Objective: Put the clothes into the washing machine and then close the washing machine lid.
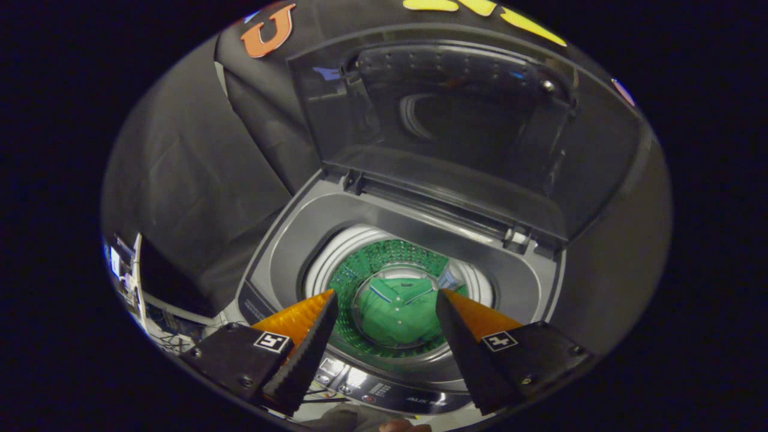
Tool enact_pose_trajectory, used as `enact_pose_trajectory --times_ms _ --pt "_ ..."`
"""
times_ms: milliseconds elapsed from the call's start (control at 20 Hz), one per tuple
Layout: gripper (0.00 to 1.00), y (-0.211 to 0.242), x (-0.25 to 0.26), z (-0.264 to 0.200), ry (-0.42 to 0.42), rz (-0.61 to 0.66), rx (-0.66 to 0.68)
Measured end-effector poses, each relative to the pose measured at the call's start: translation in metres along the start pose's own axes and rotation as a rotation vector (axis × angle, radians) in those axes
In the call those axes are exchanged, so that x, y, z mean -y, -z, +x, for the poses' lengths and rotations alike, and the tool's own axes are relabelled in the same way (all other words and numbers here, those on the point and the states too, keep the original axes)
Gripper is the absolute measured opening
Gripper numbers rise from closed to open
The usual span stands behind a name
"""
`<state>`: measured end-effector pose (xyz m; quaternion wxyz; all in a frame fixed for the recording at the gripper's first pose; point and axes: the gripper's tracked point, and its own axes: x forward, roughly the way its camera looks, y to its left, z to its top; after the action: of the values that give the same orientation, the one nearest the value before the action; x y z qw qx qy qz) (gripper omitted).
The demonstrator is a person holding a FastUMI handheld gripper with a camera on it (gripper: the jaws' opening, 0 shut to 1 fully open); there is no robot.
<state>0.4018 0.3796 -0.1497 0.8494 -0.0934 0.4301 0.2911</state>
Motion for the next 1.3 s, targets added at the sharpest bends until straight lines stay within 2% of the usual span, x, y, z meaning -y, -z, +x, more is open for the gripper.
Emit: enact_pose_trajectory --times_ms 300,500,650,800,950,1300 --pt "1.0 -0.036 0.018 -0.103 0.009 0.018 0.203" --pt "1.0 -0.056 0.05 -0.182 0.066 0.047 0.347" --pt "1.0 -0.071 0.067 -0.223 0.106 0.076 0.406" --pt "1.0 -0.088 0.081 -0.234 0.118 0.113 0.438" --pt "1.0 -0.122 0.082 -0.227 0.129 0.141 0.439" --pt "1.0 -0.219 0.079 -0.158 0.121 0.202 0.389"
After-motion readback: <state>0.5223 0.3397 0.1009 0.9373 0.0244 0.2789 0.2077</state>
